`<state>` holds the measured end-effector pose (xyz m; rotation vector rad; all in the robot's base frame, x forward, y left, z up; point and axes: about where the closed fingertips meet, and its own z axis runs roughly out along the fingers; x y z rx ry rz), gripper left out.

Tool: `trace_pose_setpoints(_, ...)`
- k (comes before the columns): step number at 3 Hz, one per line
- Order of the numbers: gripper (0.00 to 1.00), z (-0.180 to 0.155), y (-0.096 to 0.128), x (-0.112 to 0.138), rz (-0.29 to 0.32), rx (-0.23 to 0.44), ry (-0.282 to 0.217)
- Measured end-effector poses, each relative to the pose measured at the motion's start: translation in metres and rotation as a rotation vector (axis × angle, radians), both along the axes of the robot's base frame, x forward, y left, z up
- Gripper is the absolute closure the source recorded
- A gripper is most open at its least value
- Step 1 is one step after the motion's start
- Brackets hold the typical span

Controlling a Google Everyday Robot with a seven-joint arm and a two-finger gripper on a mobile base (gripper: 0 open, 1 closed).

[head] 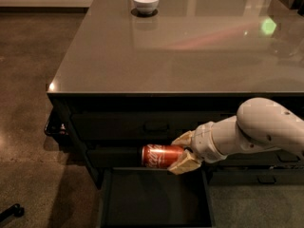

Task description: Place coke can into bottom drawer

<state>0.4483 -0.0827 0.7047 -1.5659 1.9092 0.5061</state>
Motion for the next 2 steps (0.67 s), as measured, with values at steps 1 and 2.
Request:
trace_pose_setpoints(1, 1.00, -0.012, 0.002, -0.003, -0.005, 0.014, 0.004)
trace_pose_setpoints(2, 1.00, -0.077, 0.017, -0.028, 0.005, 0.081, 0.037)
